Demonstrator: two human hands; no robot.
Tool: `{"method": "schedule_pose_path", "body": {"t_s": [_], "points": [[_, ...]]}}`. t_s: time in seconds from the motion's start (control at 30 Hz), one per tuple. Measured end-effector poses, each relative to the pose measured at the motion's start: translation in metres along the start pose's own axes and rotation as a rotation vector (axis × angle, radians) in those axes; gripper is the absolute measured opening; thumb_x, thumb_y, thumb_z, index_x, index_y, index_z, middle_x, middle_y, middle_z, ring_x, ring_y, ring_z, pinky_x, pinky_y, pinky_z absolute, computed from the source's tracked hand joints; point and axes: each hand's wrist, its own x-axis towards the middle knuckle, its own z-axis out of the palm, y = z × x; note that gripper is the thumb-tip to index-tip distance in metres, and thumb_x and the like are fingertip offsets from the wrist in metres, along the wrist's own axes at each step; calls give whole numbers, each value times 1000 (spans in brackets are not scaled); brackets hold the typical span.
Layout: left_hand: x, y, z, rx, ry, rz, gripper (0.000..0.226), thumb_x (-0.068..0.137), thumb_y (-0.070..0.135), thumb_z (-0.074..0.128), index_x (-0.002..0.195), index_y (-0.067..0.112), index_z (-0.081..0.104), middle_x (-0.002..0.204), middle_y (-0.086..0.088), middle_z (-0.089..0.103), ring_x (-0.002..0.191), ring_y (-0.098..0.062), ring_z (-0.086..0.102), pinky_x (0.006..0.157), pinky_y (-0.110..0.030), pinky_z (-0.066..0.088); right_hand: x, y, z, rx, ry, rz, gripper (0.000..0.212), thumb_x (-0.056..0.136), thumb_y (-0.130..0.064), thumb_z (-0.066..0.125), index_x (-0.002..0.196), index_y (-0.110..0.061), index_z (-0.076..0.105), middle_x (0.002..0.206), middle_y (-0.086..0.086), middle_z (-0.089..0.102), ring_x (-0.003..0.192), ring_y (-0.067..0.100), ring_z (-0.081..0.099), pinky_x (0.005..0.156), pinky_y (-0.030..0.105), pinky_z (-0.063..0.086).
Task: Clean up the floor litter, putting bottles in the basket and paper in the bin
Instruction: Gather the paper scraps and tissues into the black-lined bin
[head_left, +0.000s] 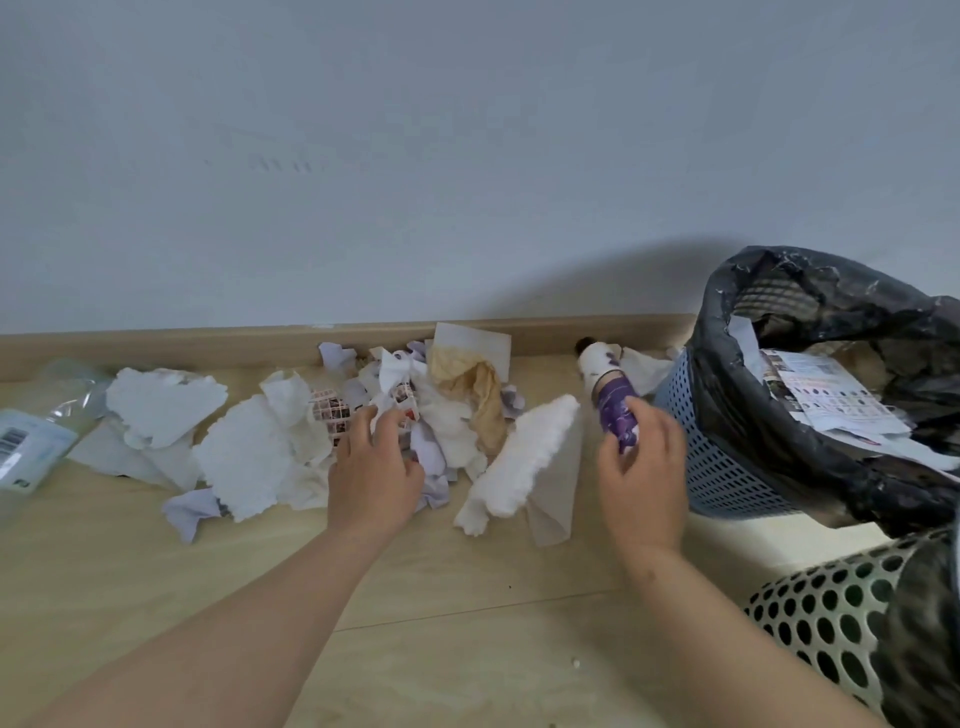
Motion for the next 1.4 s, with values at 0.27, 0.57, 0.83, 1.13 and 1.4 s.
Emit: {"method": "schedule_pose_path", "body": {"t_s": [0.27,0.57,0.83,1.13,1.4], "points": [[-12,-11,19,167,-348,60,69,89,37,50,146,40,11,157,5,-2,144,-28,4,109,-49,29,-30,1,19,-90,-424,-65,53,83,-9,57,131,-28,45,135,-9,35,92,13,54,77,29,51],[-75,-60,21,268,-210,96,35,83,31,55,118,30,56,115,2,55,116,-25,49,85,-36,42,-73,2,12,36,-669,-128,54,74,-12,59,118,-38,43,115,-18,41,85,10,54,70,26,47],[-105,-108,6,226,-116,64,23,69,43,49,61,25,61,82,4,58,79,-27,61,62,-32,43,-75,23,7,286,-795,316,35,78,-13,65,108,-25,53,98,2,62,76,9,58,64,18,43],[-81,-27,-1,183,-294,206,77,89,41,52,148,39,2,158,4,-12,146,-27,-2,116,-46,19,-88,18,6,-267,-737,54,76,80,-43,63,146,-32,25,138,-3,44,122,21,45,99,35,42],[-98,-16,17,427,-599,74,58,89,34,42,145,33,24,149,1,31,139,-30,22,110,-45,25,-107,19,-11,-367,-924,318,64,67,-35,72,120,-19,40,114,5,39,95,21,55,77,27,49]]}}
